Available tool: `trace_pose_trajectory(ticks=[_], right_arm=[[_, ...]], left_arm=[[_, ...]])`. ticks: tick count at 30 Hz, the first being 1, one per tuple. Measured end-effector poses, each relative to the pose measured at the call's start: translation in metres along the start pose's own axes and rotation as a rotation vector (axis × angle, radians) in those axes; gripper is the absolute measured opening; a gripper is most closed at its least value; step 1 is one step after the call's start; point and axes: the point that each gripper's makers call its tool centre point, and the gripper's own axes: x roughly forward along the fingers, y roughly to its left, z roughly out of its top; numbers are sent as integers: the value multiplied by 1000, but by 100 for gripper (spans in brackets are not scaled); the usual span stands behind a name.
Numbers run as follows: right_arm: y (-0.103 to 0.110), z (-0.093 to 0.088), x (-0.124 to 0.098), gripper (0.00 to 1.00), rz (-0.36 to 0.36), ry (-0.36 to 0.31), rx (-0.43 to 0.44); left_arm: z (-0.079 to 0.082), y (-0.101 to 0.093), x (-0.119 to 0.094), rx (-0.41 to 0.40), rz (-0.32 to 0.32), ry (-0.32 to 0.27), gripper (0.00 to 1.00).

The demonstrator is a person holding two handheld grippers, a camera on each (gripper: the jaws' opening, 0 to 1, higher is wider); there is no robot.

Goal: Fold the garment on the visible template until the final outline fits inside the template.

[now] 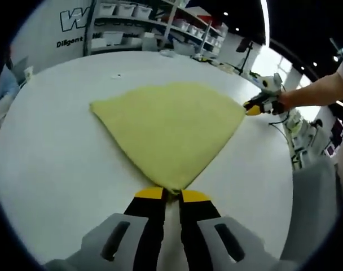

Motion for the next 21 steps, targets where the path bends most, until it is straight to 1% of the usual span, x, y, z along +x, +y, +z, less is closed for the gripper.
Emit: trace_pose_trajectory(ticks=[2, 4, 6, 7, 8, 9, 11, 12, 13, 14, 15, 17, 18, 21], right_arm=[[-1, 0, 0, 8, 2, -4, -9], [0, -1, 0, 8, 8, -5, -2], [-1, 0, 0, 3, 8, -4, -32], [-1, -1, -1, 2, 11, -3, -26], [-1, -1, -1, 0, 15, -1, -38], [-1, -2, -2, 0, 20, 6, -49], [1, -4, -2, 0, 47, 15, -63], [0, -5, -3, 0, 48, 28, -87], [-1, -7, -4, 0, 49, 46, -115], [0, -7, -5, 0, 51, 46, -108], [-2, -9, -6, 0, 48, 58, -121], [-2, -12, -9, 0, 49, 63, -111], [-3, -14, -10, 0, 38, 73, -118], [0, -15, -13, 0, 29, 72, -121]], left_arm=[[2, 1, -2, 9, -4, -6, 3], [2, 3, -2, 22, -2, -8, 3], [3, 3, -2, 26, -3, -9, 2], [3, 4, -3, 35, -1, -8, 2], [2, 5, -3, 44, 0, -6, 2], [1, 5, -4, 54, -2, -5, 2], [1, 9, -6, 140, 5, 5, 1], [0, 9, -7, 167, 6, 12, 1], [-2, 9, -8, 218, 0, 27, 0], [-2, 11, -10, 269, 3, 37, 0], [-3, 10, -11, 298, -7, 46, 0], [-5, 10, -13, 296, -9, 50, 0], [-6, 8, -13, 302, -18, 55, 0], [-10, 1, -15, 329, -32, 72, 0]])
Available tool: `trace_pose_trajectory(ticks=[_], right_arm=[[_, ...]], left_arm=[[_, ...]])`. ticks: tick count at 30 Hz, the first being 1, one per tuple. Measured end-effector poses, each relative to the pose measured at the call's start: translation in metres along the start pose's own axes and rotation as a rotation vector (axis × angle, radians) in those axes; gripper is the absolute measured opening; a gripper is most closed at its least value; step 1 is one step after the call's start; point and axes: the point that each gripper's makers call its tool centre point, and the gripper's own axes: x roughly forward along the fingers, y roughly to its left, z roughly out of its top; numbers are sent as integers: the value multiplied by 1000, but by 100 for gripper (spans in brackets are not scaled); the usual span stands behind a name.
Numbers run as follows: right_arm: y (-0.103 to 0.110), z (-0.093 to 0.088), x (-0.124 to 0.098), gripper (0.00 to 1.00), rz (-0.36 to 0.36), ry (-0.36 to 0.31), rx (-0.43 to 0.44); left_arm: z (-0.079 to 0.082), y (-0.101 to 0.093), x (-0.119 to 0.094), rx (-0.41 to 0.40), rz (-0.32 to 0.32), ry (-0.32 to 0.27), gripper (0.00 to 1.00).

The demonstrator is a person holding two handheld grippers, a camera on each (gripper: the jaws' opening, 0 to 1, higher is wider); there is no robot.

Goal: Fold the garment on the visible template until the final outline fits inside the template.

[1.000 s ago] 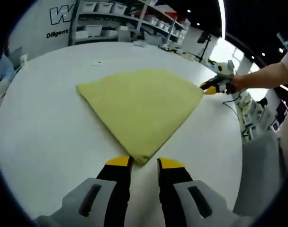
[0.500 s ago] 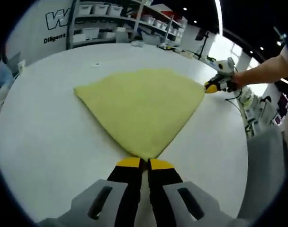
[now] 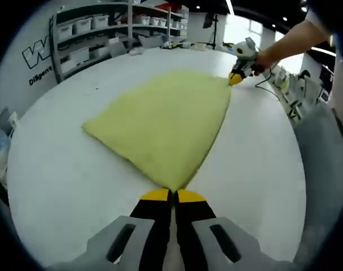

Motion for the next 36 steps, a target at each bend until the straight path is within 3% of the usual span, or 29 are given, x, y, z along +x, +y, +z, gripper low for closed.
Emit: trace_pose_trajectory(ticks=[4, 12, 14, 15, 17, 19, 21, 23, 27, 30, 32, 34, 35, 36], right_arm=[[8, -6, -8, 0, -1, -2, 20], [25, -21, -21, 0, -20, 6, 40], [21, -19, -26, 0, -53, -1, 41], [16, -13, -30, 4, -95, -24, 75], [12, 3, -40, 12, -139, -87, 61], [8, 9, -45, 20, -184, -91, 54], [16, 24, -43, 15, -176, -133, 17], [29, 33, -32, 0, -161, -139, -23], [72, 56, 22, 0, -66, -166, -98], [113, 61, 70, 0, 34, -116, -205], [127, 63, 88, 0, 57, -95, -276], [138, 68, 104, 0, 74, -102, -282], [142, 72, 110, 0, 77, -100, -337], [142, 73, 113, 0, 72, -103, -310]], left_arm=[[-4, -17, -3, -24, -55, 12, 1], [-21, -34, -13, -85, -83, 65, 0], [-21, -28, -20, -114, -33, 55, 0], [-16, -24, -24, -134, -6, 30, 0], [2, -14, -31, -175, 42, -56, 0], [24, -14, -34, -179, 60, -122, 0], [45, -20, -28, -172, 55, -157, 1], [67, -34, -11, -184, 15, -194, 2], [91, -69, 37, -169, -63, -182, 4], [99, -91, 66, -98, -80, -146, 4], [104, -99, 78, -58, -75, -134, 5], [106, -101, 85, -21, -61, -122, 7], [105, -99, 87, -10, -49, -115, 7], [104, -100, 90, -28, -59, -115, 8]])
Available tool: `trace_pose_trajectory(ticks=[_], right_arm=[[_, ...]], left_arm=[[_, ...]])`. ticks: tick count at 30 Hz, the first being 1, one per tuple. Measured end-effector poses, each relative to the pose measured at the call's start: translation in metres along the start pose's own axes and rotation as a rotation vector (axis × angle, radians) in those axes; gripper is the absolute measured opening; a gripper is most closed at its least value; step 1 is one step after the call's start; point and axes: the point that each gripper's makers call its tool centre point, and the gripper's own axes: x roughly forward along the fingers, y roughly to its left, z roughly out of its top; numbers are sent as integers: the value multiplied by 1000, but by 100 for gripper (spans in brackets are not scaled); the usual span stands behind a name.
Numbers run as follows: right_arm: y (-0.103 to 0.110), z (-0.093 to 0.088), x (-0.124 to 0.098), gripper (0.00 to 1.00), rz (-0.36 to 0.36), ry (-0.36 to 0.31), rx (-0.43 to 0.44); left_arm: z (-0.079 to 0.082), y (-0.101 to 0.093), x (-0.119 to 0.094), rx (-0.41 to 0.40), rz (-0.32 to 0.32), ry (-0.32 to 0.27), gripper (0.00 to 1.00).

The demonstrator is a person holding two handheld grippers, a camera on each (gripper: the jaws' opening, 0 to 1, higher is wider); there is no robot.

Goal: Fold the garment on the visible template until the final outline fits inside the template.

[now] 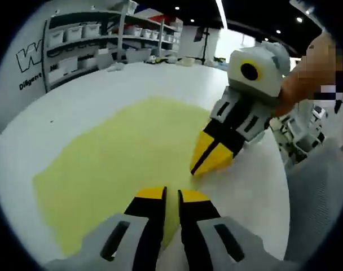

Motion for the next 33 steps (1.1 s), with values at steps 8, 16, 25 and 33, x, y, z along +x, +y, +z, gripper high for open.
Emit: trace_pose_trajectory(ticks=[8, 16, 25, 33], right_arm=[[-9, -26, -9, 0, -16, 7, 0], [-36, -50, -50, 0, -91, -30, 152], [-62, -86, -104, 0, -203, -64, 267], [-76, -109, -140, 0, -278, -41, 311]], left_arm=[[-21, 0, -10, -14, 5, 14, 1], [-45, 21, -40, -128, 40, 17, 1], [-71, 50, -76, -305, 113, -11, 2], [-89, 59, -98, -356, 147, -17, 2]])
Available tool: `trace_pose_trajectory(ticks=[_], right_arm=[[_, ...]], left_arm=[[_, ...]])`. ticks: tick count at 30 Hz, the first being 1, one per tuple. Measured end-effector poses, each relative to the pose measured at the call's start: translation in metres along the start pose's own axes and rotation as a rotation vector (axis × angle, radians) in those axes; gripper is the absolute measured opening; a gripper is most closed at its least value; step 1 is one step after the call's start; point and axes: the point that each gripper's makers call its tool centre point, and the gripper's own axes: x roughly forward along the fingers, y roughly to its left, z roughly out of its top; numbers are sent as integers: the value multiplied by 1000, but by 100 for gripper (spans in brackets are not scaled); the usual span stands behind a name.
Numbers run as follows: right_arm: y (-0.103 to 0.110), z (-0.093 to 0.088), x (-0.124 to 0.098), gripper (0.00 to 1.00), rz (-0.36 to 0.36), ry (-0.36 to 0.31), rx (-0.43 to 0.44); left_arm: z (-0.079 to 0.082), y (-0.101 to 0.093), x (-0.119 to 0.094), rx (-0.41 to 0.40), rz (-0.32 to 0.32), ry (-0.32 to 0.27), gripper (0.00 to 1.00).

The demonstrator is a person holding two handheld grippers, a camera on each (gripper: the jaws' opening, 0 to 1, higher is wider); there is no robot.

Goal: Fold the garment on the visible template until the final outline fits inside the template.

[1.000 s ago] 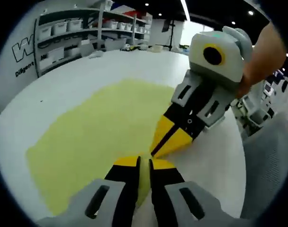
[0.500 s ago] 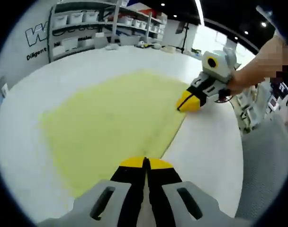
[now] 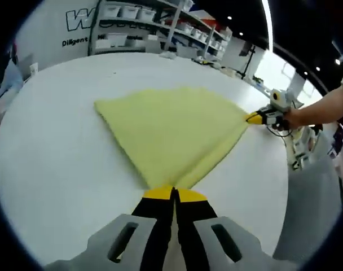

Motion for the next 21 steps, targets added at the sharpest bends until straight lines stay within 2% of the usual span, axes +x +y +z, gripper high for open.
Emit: trace_pose_trajectory(ticks=[5, 6, 7, 8, 9, 10, 11, 12, 13, 14, 15, 17, 19, 21], right_arm=[[-5, -2, -7, 0, -18, -5, 13], [-8, -3, -8, 0, -31, -7, 17], [-14, -4, -10, 0, -56, -1, 18], [-18, -5, -12, 0, -65, -3, 29], [-22, -7, -17, 0, -91, -6, 79], [-25, -8, -19, 0, -105, -3, 80], [-34, -15, -26, 0, -144, 36, 59], [-34, -13, -28, 0, -143, 22, 81], [-33, -7, -32, 0, -155, -17, 160], [-33, -1, -35, 0, -155, -41, 154], [-30, 2, -39, 0, -156, -36, 124], [-26, 4, -42, 0, -161, -41, 146], [-18, 9, -47, 7, -163, -57, 161], [-5, 17, -53, 13, -158, -74, 170]], left_arm=[[-7, 8, -10, -47, 35, -3, 2], [-14, 13, -14, -64, 61, 23, 2], [-11, 15, -17, -87, 69, -2, 2], [-13, 18, -23, -90, 74, 4, 2], [-14, 20, -27, -99, 84, 9, 1], [-19, 20, -31, -87, 90, 26, 0], [-19, 19, -34, -83, 89, 21, 0], [-16, 18, -41, -78, 92, 0, 0], [-14, 18, -43, -78, 94, -8, 0], [-11, 15, -47, -75, 98, -28, 0], [-10, 13, -50, -74, 99, -35, 0], [-6, 6, -56, -72, 96, -60, 0], [-2, -4, -59, -75, 94, -87, 1], [7, -15, -64, -93, 91, -148, 2]])
